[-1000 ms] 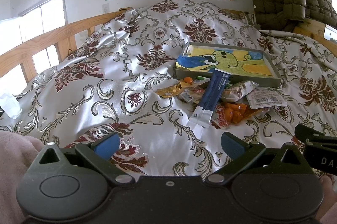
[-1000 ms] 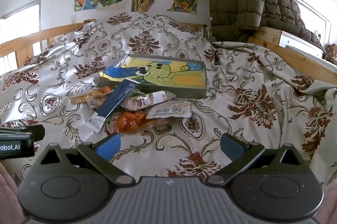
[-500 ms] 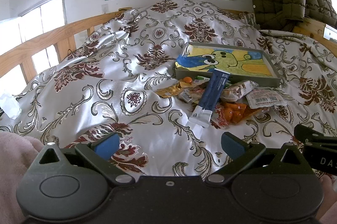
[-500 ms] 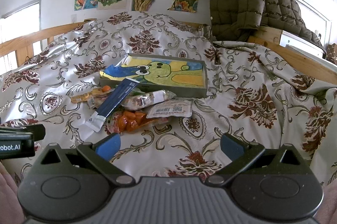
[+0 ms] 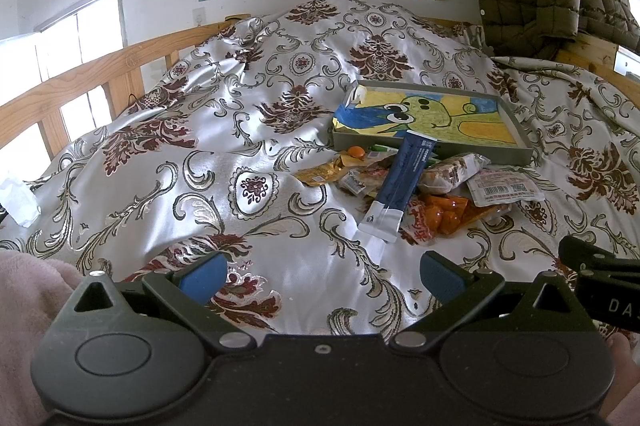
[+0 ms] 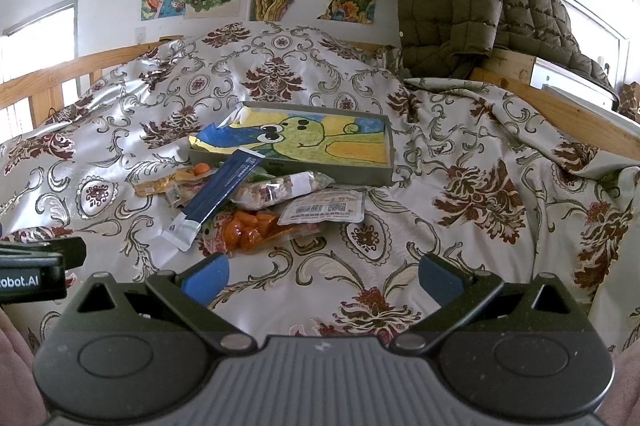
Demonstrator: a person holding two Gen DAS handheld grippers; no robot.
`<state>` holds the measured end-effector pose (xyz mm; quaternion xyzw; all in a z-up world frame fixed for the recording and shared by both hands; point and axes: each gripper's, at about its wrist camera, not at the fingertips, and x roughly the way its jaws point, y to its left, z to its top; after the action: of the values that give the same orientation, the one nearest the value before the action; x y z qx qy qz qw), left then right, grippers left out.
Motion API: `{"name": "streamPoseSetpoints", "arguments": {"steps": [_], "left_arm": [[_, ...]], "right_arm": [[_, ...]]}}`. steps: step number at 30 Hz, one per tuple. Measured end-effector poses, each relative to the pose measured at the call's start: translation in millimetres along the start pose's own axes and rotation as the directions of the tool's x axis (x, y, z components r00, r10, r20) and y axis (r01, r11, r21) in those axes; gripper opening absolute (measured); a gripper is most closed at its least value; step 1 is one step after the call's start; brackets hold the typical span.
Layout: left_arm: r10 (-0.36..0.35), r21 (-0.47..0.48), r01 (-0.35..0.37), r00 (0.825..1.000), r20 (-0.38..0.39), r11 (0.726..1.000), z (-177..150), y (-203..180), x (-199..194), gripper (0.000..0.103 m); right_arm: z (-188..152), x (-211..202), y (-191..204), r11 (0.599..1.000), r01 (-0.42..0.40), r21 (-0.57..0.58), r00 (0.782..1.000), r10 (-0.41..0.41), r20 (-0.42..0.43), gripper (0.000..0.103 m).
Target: Organize snacks
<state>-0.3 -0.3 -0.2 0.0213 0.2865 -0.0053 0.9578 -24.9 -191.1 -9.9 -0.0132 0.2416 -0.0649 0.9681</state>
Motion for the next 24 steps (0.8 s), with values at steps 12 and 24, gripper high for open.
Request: {"name": "streamPoseSetpoints", "arguments": {"steps": [12, 24], "left_arm": [[0.0, 0.001, 0.0, 1.0, 0.0, 1.0, 0.1, -0.1, 0.0, 0.102], [-0.028, -0.004, 0.028, 1.0, -0.01, 1.0, -0.7, -11.6, -0.3, 0.102]], "right_arm": [[-0.1, 0.0, 0.4, 1.0, 0.002, -0.002, 1.0, -0.002, 0.003, 0.103], [4.3, 6.3, -12.0, 0.999, -0.003, 0.054, 1.0, 0.005, -0.028, 0.103]]}}
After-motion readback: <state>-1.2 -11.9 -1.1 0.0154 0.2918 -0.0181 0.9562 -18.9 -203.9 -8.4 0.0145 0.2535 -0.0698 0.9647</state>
